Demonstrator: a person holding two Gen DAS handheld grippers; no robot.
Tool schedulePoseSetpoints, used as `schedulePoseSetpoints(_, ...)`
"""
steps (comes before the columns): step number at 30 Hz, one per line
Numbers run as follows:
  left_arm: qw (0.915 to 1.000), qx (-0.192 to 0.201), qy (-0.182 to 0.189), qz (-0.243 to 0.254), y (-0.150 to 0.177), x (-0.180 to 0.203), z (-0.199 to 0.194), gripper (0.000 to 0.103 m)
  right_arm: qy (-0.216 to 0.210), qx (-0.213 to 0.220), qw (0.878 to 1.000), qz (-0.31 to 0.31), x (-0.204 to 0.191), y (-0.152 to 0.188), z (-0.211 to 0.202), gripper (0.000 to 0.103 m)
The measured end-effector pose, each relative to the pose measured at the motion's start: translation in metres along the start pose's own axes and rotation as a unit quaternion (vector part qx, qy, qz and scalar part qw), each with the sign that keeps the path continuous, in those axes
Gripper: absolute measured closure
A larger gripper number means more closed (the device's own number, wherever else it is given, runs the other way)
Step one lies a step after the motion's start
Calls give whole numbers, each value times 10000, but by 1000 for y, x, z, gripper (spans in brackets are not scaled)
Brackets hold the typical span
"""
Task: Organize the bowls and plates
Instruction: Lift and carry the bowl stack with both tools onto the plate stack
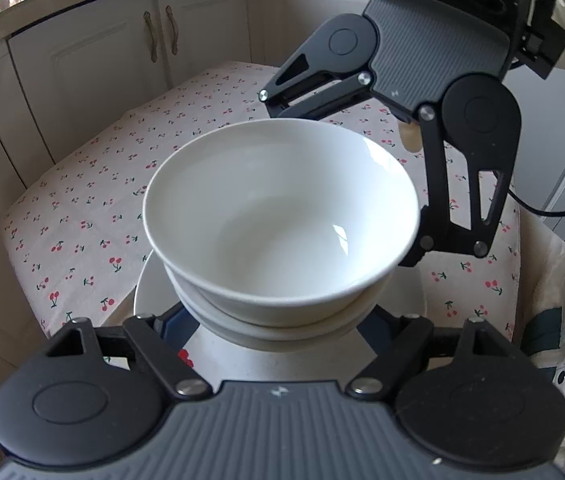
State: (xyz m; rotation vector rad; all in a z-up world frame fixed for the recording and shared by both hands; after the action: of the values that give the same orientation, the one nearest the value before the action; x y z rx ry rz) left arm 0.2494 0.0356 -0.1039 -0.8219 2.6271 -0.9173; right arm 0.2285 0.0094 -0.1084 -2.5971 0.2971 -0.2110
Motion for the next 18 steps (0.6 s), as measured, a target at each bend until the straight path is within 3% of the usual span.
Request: schedulePoseSetpoints(18,9999,-31,125,-104,4,-4,7,19,-149,-91,9998,132,8,4,9,16)
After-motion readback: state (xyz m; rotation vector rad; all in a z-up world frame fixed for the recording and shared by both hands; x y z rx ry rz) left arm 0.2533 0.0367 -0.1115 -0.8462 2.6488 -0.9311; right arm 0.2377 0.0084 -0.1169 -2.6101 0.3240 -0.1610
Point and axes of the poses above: each gripper's, at about its wrist camera, not at the fingertips, and z roughly the way its jaws point, x to its right, y to its underside, the point moved 10 cm from there along z, roughly the way its jaws point, and after that the axes turned 1 degree about -z, right-handed, at the moved point
